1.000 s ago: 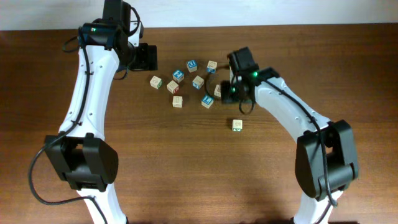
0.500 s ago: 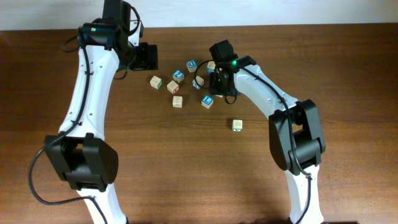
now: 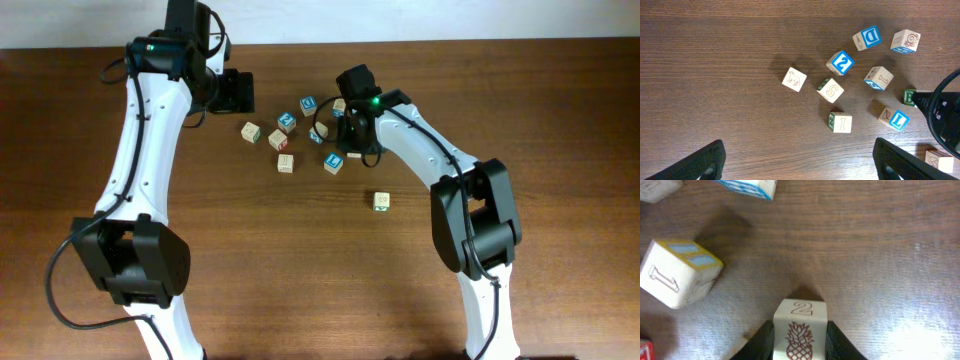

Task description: Rotate 5 blocks

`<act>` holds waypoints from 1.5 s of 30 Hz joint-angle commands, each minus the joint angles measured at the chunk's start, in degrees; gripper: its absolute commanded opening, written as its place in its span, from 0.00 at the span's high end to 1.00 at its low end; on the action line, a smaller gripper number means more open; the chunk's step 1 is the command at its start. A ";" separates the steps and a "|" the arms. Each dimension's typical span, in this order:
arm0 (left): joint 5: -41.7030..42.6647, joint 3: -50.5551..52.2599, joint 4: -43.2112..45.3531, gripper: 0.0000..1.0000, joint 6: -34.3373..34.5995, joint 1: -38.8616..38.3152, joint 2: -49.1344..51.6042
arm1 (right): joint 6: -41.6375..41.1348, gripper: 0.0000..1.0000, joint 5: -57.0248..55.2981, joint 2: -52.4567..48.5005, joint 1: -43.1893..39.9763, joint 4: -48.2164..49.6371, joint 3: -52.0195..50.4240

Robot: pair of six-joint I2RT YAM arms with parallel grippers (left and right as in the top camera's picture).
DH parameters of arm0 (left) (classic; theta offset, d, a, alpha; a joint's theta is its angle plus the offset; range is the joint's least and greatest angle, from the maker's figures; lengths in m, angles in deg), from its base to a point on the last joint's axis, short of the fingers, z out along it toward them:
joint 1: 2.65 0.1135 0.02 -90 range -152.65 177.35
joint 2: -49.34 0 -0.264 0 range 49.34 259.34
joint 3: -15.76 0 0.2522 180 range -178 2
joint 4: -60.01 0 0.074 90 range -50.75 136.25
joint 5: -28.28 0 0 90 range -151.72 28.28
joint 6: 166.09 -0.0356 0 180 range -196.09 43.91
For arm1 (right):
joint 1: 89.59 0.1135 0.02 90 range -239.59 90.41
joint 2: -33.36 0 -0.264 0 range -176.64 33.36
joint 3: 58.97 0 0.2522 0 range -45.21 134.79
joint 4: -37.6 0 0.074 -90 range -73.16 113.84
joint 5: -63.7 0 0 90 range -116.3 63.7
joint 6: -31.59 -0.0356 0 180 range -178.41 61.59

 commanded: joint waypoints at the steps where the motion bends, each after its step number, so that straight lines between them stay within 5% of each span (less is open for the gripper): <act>1: -0.26 -1.01 -0.09 0.07 0.50 -0.13 0.20 | -0.46 0.73 2.95 -0.96 0.09 -6.34 0.52; 13: -0.20 -1.01 0.11 0.08 0.52 -0.13 0.20 | -0.46 0.73 12.00 -0.96 0.87 -26.16 0.52; 19: -0.20 -1.01 -0.31 0.08 0.52 -0.13 0.20 | -0.50 0.57 9.42 -0.96 3.13 -27.15 0.52; 27: -0.20 -1.01 -0.28 0.08 0.52 -0.13 0.20 | 1.20 0.50 5.46 -0.92 3.10 -31.15 8.76; 36: -5.44 -1.01 1.36 0.01 0.50 0.04 0.20 | -7.93 0.46 5.11 -1.60 4.35 -13.97 9.75; 45: -15.65 -1.01 4.87 0.01 0.48 0.37 0.20 | -11.47 0.50 2.64 -4.72 5.75 -12.24 9.73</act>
